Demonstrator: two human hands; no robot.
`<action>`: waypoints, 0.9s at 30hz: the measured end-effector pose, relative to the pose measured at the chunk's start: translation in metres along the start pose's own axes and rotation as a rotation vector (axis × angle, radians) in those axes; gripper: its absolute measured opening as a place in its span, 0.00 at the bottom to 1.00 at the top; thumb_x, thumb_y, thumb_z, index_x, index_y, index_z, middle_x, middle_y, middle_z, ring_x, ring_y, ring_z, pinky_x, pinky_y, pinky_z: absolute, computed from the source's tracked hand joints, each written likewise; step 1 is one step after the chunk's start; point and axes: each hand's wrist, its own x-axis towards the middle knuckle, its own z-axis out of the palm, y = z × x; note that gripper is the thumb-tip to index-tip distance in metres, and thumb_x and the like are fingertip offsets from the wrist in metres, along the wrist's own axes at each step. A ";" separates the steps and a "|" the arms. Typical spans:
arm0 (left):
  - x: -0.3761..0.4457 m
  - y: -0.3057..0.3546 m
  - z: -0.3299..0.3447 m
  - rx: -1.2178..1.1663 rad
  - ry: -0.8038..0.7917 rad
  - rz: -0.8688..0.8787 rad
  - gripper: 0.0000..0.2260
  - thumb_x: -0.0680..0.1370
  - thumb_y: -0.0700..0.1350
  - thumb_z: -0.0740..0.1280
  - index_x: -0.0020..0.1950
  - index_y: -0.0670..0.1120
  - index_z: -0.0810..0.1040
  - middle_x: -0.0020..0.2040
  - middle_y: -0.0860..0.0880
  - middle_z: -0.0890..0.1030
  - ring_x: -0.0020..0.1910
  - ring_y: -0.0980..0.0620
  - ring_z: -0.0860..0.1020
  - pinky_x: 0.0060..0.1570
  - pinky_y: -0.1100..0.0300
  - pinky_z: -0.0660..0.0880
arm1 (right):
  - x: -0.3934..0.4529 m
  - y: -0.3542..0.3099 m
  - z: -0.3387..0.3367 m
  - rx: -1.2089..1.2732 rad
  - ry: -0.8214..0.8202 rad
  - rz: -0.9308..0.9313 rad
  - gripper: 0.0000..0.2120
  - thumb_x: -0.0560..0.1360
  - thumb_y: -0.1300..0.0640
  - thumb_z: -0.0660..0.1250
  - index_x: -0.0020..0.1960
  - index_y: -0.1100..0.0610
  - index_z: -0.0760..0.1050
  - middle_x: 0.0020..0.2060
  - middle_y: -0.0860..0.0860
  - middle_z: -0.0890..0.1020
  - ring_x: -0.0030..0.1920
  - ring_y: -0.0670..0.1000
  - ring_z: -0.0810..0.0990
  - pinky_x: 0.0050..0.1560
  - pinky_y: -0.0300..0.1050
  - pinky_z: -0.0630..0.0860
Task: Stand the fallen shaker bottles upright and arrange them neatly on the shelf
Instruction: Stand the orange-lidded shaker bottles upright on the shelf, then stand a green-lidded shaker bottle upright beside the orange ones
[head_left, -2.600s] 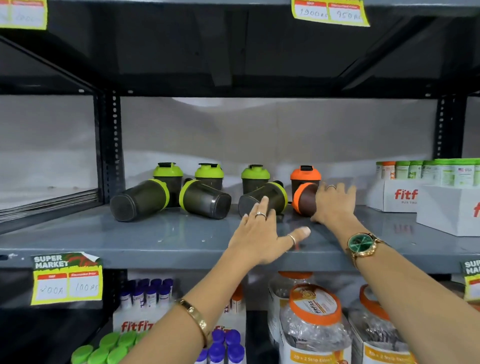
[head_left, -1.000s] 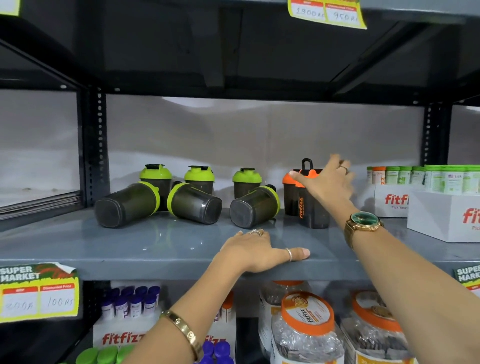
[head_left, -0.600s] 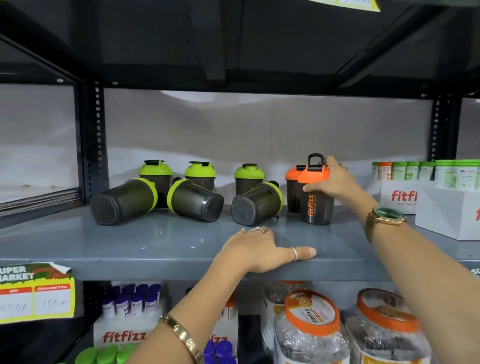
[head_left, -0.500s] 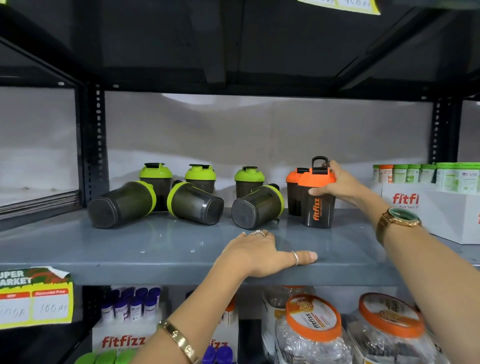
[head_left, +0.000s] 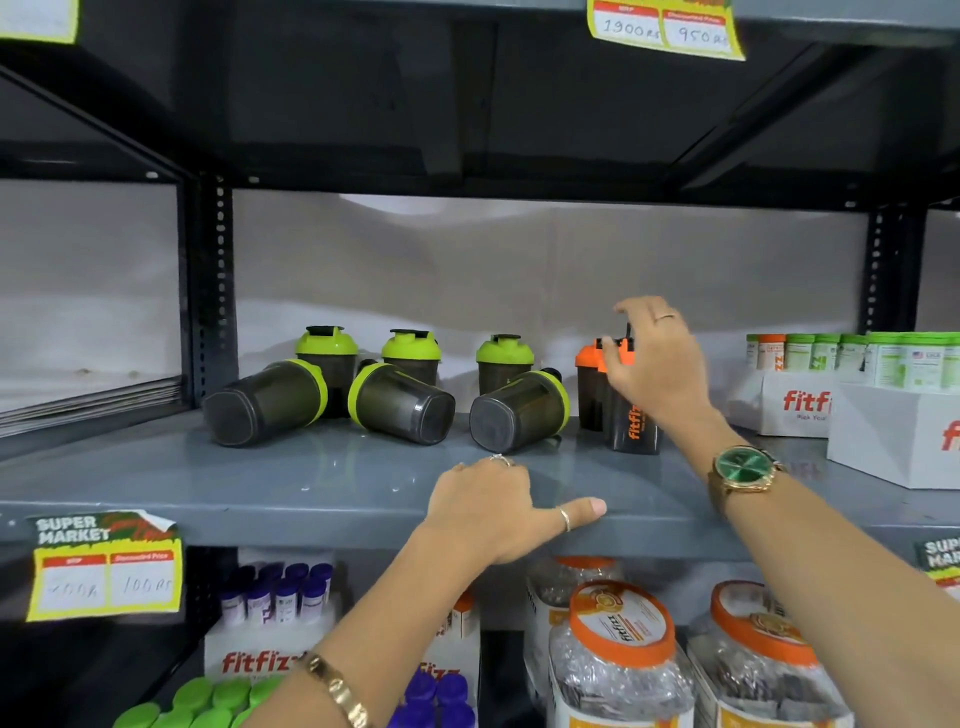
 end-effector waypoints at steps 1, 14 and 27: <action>-0.005 -0.005 0.001 0.034 0.045 0.003 0.38 0.65 0.76 0.47 0.47 0.44 0.73 0.54 0.44 0.78 0.54 0.43 0.75 0.48 0.51 0.68 | 0.002 -0.010 0.002 -0.009 -0.040 -0.006 0.13 0.71 0.58 0.66 0.53 0.63 0.75 0.49 0.61 0.80 0.49 0.63 0.78 0.45 0.51 0.75; -0.047 -0.052 0.011 0.181 0.259 0.050 0.39 0.71 0.70 0.46 0.71 0.44 0.58 0.73 0.45 0.65 0.72 0.49 0.59 0.70 0.52 0.52 | -0.001 -0.061 0.052 0.734 -0.824 1.189 0.43 0.63 0.37 0.73 0.71 0.55 0.61 0.71 0.56 0.65 0.65 0.64 0.71 0.40 0.54 0.76; -0.047 -0.049 0.011 0.161 0.309 0.038 0.37 0.70 0.71 0.47 0.62 0.44 0.69 0.63 0.45 0.76 0.61 0.46 0.72 0.61 0.54 0.64 | 0.008 -0.061 0.044 0.787 -0.644 0.967 0.25 0.66 0.61 0.77 0.58 0.61 0.69 0.57 0.57 0.78 0.49 0.56 0.79 0.41 0.49 0.76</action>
